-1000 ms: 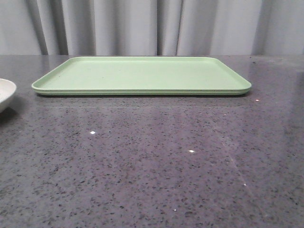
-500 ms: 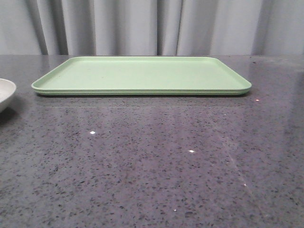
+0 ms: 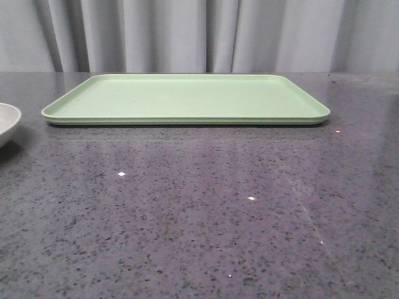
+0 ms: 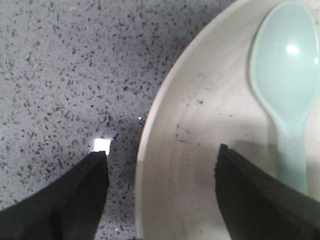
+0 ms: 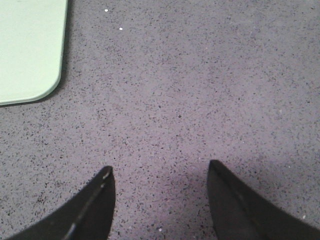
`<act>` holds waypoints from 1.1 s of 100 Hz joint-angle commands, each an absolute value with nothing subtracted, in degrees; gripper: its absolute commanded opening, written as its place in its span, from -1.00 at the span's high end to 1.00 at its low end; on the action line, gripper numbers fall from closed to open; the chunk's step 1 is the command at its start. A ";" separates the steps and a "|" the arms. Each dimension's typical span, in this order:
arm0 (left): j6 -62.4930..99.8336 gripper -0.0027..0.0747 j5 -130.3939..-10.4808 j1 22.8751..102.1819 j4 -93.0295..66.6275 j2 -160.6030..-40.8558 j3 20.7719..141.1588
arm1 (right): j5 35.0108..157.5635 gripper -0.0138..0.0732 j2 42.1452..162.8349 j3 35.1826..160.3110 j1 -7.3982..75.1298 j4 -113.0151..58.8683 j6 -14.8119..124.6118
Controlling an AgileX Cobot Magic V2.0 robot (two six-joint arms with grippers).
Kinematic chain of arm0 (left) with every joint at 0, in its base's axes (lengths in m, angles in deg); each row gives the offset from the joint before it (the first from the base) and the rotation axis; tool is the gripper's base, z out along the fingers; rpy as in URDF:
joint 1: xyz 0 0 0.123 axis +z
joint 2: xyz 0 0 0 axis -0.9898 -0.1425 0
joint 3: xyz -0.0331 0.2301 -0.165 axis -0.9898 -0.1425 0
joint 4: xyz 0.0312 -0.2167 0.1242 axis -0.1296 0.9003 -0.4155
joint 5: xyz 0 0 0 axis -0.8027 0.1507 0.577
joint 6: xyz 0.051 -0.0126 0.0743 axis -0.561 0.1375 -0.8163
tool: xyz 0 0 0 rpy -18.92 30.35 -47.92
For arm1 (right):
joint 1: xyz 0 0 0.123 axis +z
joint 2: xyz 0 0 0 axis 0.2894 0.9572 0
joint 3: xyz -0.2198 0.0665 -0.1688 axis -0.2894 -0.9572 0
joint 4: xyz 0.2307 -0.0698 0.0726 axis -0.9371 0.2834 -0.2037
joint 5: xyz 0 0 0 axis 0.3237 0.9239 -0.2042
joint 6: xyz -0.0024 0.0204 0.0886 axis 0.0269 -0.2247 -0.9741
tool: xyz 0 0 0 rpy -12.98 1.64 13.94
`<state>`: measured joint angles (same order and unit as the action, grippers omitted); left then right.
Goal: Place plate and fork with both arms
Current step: 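Grasp the cream plate's rim with the left gripper, then lift the plate with the left gripper and carry it over the tray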
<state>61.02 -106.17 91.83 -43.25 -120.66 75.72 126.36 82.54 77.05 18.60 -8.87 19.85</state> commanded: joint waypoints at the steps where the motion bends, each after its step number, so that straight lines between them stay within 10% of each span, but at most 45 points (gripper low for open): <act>1: 61.09 -0.08 -104.32 91.91 -43.48 -119.60 77.44 | 123.14 -0.29 82.62 79.15 18.30 -8.47 20.38; 37: 59.73 0.97 -105.85 91.91 -43.24 -119.60 77.44 | 123.85 -0.29 82.62 79.15 18.30 -8.47 20.38; 110: 45.91 0.98 -110.81 91.65 -17.45 -117.58 82.44 | 124.36 -0.29 82.62 79.15 18.30 -8.62 20.38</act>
